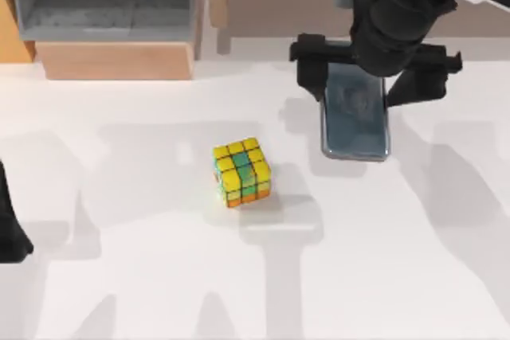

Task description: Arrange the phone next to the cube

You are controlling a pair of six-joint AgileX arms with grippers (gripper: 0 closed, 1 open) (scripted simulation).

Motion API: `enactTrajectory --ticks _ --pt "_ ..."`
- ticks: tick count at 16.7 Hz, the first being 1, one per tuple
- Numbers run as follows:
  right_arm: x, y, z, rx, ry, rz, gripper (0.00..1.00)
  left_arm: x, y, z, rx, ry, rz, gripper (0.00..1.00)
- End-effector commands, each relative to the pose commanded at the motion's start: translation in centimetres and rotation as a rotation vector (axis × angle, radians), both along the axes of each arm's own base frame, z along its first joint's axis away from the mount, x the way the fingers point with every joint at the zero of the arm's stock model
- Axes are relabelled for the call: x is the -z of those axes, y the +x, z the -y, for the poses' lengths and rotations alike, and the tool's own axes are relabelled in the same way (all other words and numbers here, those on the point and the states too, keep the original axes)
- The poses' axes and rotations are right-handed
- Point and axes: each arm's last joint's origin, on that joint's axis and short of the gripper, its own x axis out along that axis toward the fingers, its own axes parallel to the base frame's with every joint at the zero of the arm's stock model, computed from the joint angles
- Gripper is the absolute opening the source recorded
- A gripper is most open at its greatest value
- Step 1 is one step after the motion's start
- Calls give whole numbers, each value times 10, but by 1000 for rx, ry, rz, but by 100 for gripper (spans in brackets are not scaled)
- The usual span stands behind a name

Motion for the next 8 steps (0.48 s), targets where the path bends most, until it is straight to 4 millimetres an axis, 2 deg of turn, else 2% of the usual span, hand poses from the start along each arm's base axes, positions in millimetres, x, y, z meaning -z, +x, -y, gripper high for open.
enactTrajectory --ticks 4,8 --pt "29 6 -3 -7 -17 -36 0 0 0 0 0 0 0 100" --pt "71 9 -3 -11 -59 -116 0 0 0 0 0 0 0 100"
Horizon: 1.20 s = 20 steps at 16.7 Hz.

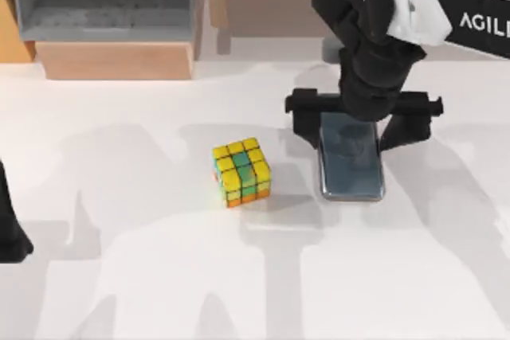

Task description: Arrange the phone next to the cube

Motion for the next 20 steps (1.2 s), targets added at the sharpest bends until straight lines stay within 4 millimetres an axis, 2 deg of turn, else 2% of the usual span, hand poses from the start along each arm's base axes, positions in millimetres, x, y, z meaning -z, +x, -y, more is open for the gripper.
enactTrajectory --ticks 3,4,9,20 --pt "35 -3 2 -1 -45 -80 0 0 0 0 0 0 0 100" --pt "40 -4 3 -1 -52 -92 0 0 0 0 0 0 0 100" --pt "40 -4 3 -1 -52 -92 0 0 0 0 0 0 0 100" --pt "40 -4 3 -1 -52 -92 83 0 0 0 0 0 0 100"
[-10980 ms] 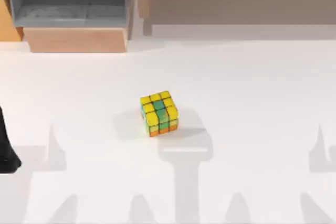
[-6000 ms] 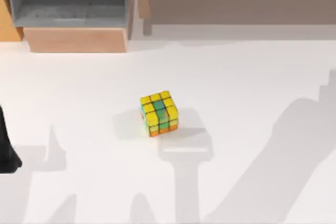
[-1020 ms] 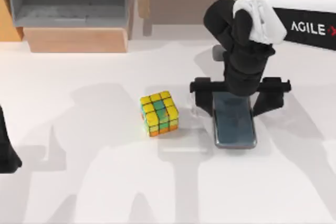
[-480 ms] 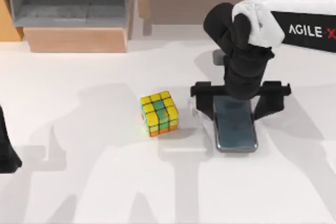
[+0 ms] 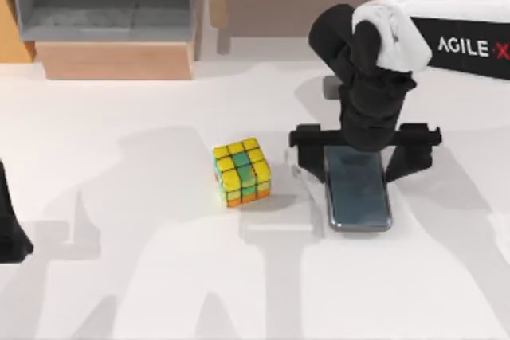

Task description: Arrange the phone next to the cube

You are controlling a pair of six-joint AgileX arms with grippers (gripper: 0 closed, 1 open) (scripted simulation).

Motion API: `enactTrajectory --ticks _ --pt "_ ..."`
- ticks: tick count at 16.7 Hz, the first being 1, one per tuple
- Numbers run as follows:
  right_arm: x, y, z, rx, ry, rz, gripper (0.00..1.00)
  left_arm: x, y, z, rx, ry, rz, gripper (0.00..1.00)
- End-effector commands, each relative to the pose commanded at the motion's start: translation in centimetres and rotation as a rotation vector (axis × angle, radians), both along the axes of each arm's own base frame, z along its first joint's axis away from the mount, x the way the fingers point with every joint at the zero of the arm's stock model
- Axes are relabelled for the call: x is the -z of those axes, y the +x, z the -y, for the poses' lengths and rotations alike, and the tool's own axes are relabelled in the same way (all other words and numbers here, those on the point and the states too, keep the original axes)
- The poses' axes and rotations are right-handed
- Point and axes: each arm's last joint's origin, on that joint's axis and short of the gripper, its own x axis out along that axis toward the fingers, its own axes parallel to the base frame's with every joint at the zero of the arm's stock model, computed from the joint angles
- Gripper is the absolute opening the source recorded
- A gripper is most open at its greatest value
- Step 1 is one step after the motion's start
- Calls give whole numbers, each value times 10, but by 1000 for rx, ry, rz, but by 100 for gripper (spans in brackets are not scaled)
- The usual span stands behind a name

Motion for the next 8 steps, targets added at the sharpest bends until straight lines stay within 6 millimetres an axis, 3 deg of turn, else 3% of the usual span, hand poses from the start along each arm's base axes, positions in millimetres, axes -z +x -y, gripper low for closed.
enactTrajectory --ticks 2,8 --pt "0 0 0 0 0 0 98 0 0 0 0 0 0 100" --pt "0 0 0 0 0 0 100 0 0 0 0 0 0 100"
